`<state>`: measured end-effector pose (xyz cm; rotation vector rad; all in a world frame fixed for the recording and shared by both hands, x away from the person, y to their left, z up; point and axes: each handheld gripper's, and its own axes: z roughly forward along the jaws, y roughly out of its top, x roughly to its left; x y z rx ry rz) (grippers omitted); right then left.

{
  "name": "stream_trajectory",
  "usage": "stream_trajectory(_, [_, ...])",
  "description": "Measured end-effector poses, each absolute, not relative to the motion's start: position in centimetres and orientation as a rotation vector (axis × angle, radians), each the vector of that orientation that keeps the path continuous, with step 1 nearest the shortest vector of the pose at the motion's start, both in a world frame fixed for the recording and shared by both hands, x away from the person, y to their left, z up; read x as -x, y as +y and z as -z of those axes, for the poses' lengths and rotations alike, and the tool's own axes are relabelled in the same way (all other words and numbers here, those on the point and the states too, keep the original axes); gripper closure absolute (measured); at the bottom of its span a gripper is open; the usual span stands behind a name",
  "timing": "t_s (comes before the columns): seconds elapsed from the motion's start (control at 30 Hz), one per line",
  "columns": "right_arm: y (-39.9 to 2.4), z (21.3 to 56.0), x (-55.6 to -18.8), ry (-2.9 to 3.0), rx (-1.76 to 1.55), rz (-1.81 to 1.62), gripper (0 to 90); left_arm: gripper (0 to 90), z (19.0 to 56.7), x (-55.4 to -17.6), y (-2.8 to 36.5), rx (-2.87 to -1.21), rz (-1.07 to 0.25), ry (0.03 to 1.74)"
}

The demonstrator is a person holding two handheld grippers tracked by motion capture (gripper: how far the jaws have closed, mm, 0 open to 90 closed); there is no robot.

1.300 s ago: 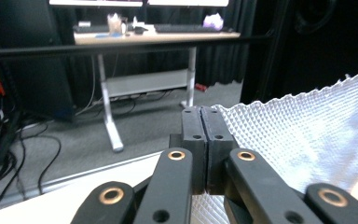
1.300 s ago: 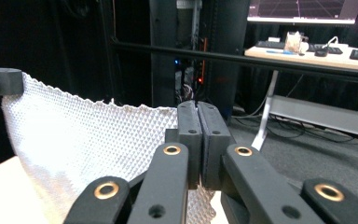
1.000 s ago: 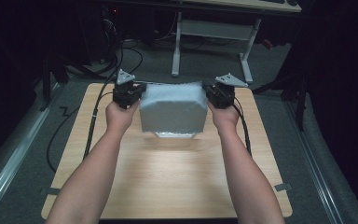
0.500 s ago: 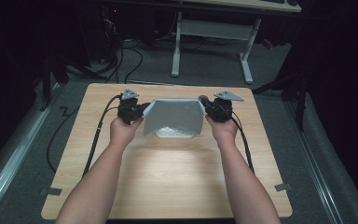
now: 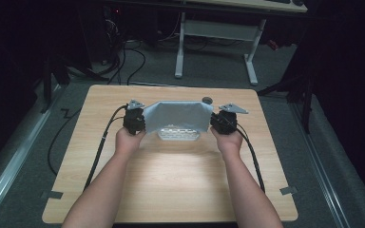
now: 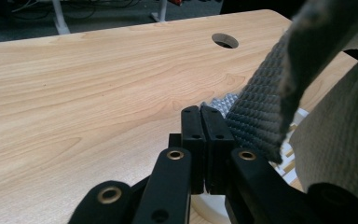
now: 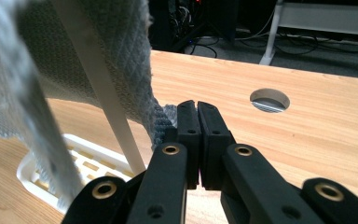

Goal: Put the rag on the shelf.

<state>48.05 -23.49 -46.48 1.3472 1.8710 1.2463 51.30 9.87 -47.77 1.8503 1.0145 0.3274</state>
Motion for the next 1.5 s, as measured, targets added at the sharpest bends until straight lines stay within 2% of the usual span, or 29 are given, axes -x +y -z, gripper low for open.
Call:
stream_trajectory(0.03, [-23.5,46.5,-48.0,1.873,-1.345,-1.245,88.9,87.7,47.8,-51.3,9.9,-1.842,-0.328,1.017])
stream_trajectory(0.07, [-23.5,46.5,-48.0,1.870,-1.346,-1.248,84.9,81.1,47.7,-51.2,10.0,-1.821,-0.330,1.026])
stream_trajectory(0.1, [-23.5,46.5,-48.0,1.870,-1.346,-1.248,84.9,78.6,47.7,-51.2,10.0,-1.821,-0.330,1.026])
stream_trajectory(0.17, [-23.5,46.1,-47.9,1.874,-1.332,-1.258,78.4,72.0,47.5,-51.1,10.4,-1.803,-0.347,1.036])
stream_trajectory(0.23, [-23.6,45.9,-47.9,1.868,-1.330,-1.263,75.9,69.7,47.0,-51.1,10.8,-1.789,-0.360,1.045])
stream_trajectory(0.27, [-23.8,45.3,-47.8,1.852,-1.319,-1.260,71.0,63.4,46.8,-51.1,11.1,-1.780,-0.364,1.050])
stream_trajectory(0.37, [-24.0,44.8,-47.7,1.835,-1.315,-1.262,67.0,59.4,45.9,-51.0,12.1,-1.743,-0.381,1.081])
stream_trajectory(0.63, [-24.9,42.9,-47.0,1.799,-1.283,-1.240,57.8,55.1,43.7,-50.3,14.6,-1.711,-0.452,1.092])
stream_trajectory(0.9, [-25.9,42.0,-46.0,1.791,-1.268,-1.232,53.1,52.5,42.7,-49.1,16.6,-1.695,-0.495,1.095])
stream_trajectory(1.2, [-26.5,42.0,-44.1,1.807,-1.242,-1.226,47.2,48.0,43.4,-46.6,18.1,-1.732,-0.529,1.073])
stream_trajectory(1.27, [-26.7,42.1,-43.2,1.835,-1.232,-1.206,42.8,46.9,43.8,-45.9,18.5,-1.738,-0.535,1.072])
stream_trajectory(1.5, [-27.1,42.2,-40.9,1.850,-1.207,-1.215,36.9,43.5,44.8,-42.9,19.5,-1.752,-0.543,1.051])
